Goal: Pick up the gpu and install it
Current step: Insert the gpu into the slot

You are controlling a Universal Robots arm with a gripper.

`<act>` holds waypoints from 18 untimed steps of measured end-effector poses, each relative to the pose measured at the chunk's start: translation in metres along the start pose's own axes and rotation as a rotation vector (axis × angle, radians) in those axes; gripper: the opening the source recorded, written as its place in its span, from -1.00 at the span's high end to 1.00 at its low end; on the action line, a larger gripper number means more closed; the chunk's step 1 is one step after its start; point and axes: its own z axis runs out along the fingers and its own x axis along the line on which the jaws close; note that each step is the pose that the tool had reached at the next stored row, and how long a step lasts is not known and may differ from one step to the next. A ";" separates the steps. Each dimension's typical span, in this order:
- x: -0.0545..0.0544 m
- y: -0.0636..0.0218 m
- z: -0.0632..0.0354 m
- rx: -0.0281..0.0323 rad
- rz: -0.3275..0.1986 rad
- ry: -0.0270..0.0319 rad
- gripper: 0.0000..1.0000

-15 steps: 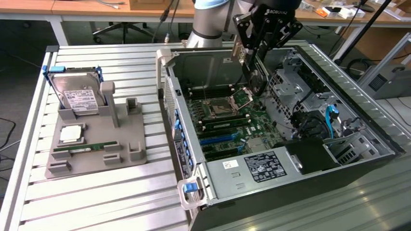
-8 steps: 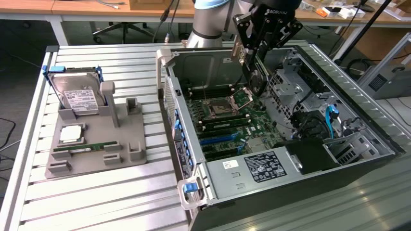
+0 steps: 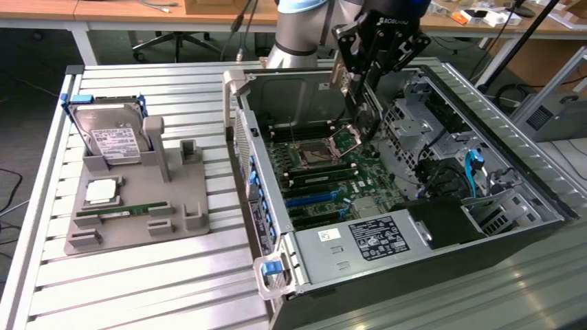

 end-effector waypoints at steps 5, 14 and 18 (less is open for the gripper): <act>0.000 -0.0001 0.0078 0.0081 0.000 -0.0006 0.47; 0.000 -0.0002 0.0178 0.0176 0.000 -0.0014 0.47; 0.001 -0.0003 0.0218 0.0211 -0.001 -0.0016 0.47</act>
